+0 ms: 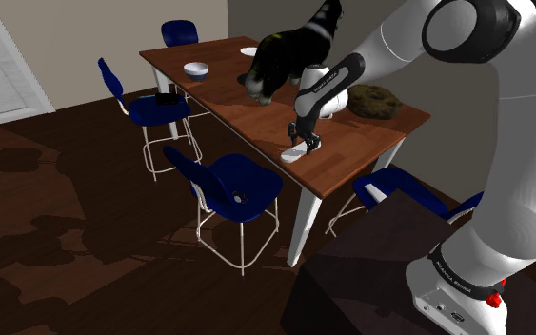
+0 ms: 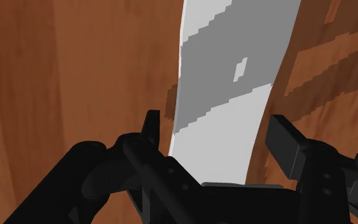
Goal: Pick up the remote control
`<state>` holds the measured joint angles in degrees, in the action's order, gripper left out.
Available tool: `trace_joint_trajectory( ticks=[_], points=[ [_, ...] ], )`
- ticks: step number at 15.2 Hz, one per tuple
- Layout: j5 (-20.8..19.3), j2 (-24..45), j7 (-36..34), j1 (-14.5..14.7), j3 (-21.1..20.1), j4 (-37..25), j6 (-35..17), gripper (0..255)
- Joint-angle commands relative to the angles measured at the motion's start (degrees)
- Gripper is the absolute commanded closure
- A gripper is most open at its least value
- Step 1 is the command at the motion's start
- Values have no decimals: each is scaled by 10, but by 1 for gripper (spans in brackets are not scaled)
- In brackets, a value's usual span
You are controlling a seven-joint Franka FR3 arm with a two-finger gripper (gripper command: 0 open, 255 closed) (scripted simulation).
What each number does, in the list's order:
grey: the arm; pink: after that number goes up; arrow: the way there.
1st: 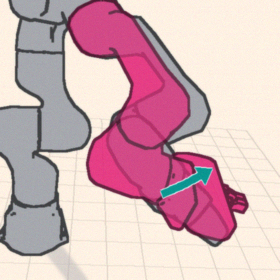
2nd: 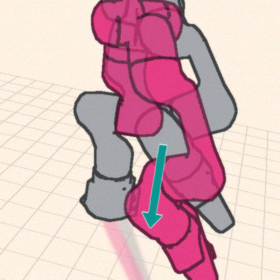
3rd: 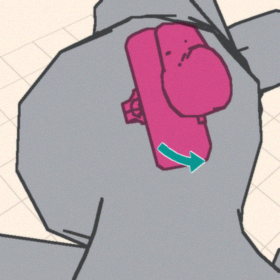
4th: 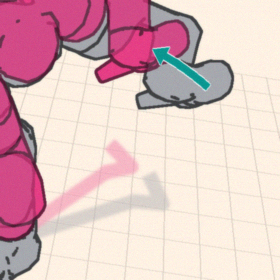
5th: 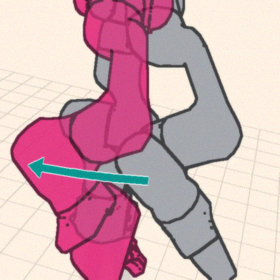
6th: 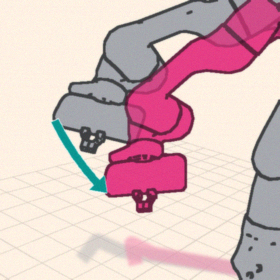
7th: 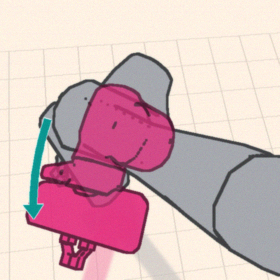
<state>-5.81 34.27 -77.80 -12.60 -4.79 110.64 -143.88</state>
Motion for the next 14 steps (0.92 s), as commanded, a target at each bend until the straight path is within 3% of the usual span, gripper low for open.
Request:
trace_joint_trajectory(
  ticks=[1, 14],
  points=[
    [0, 1, 0, 0, 0, 0, 0, 255],
    [9, -64, 7, -5, -7, 4, 60, 255]
  ],
)
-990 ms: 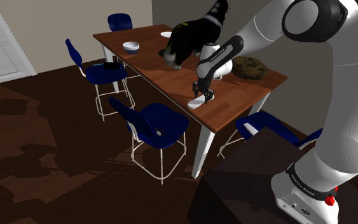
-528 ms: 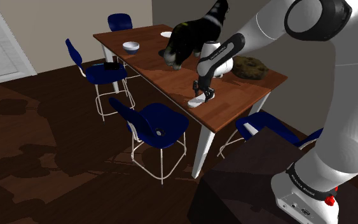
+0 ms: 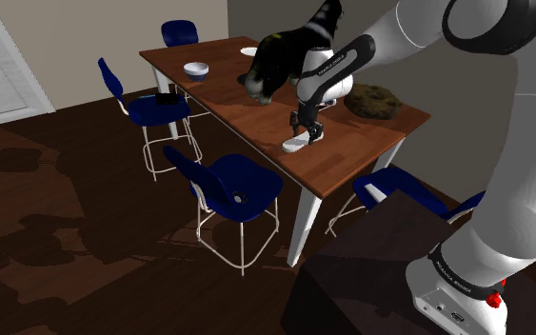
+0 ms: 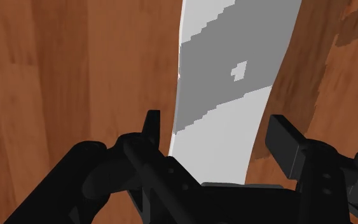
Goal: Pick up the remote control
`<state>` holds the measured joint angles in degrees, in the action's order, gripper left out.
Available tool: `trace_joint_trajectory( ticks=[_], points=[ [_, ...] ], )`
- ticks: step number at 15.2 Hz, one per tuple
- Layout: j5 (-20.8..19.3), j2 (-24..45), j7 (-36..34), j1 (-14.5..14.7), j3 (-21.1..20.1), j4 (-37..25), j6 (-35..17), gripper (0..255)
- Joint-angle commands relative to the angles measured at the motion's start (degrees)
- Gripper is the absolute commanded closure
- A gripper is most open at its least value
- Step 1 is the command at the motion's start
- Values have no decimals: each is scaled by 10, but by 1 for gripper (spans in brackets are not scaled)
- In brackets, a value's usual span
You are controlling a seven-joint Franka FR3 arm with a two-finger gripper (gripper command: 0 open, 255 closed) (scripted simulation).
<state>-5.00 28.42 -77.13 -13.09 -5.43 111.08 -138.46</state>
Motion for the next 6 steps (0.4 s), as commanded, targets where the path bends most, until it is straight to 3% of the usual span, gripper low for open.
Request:
trace_joint_trajectory(
  ticks=[1, 6],
  points=[
    [2, -11, 1, -1, -1, 0, 11, 255],
    [4, -28, 3, -2, -3, -1, 30, 255]
  ],
)
